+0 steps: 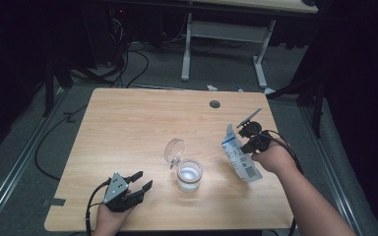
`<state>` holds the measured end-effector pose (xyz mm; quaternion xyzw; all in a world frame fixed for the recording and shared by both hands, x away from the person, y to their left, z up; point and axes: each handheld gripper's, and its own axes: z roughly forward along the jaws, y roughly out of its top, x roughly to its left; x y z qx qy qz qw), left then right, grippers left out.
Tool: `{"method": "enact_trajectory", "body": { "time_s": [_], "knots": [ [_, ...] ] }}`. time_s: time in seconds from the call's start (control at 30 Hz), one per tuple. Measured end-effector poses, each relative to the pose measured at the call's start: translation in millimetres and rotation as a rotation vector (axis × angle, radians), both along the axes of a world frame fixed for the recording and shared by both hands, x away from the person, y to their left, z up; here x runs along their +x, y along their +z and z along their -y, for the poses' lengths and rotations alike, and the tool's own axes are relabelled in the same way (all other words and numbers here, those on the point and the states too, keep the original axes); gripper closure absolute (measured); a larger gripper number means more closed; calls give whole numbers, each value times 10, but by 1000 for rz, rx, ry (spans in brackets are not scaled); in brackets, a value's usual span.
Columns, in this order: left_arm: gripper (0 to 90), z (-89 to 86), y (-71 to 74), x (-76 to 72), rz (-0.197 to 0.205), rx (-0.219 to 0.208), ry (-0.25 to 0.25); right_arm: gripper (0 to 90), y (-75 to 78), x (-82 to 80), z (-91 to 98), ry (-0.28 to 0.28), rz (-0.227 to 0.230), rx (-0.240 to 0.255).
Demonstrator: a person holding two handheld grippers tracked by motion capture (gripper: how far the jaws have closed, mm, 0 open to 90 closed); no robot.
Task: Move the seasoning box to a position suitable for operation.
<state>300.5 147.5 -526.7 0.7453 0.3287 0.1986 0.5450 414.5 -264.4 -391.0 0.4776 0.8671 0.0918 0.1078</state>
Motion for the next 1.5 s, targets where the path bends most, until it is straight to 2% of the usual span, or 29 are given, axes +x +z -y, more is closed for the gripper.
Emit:
{"method": "enact_trajectory", "body": {
  "time_s": [0.13, 0.17, 0.33, 0.67, 0.8, 1.27, 1.5],
  "knots": [
    [493, -5, 0, 2, -3, -1, 0, 896, 8, -18, 11, -2, 15, 5],
    [492, -5, 0, 3, -2, -4, 1, 896, 13, -32, 8, -20, 18, 5],
    [492, -12, 0, 9, -5, -2, 5, 896, 23, -69, 28, -26, 69, 20],
    [500, -44, 10, 17, 1, 9, 19, 896, 34, -222, 16, -51, 214, 75],
    [505, -62, 13, 27, -1, 9, 24, 896, 42, -287, 42, -61, 255, 88],
    [518, -83, 3, 47, -24, 12, 27, 897, -61, -451, 189, -99, 372, 203],
    [526, -102, 1, 54, -19, 8, 35, 897, -105, -508, 255, -114, 409, 252]
  ]
}}
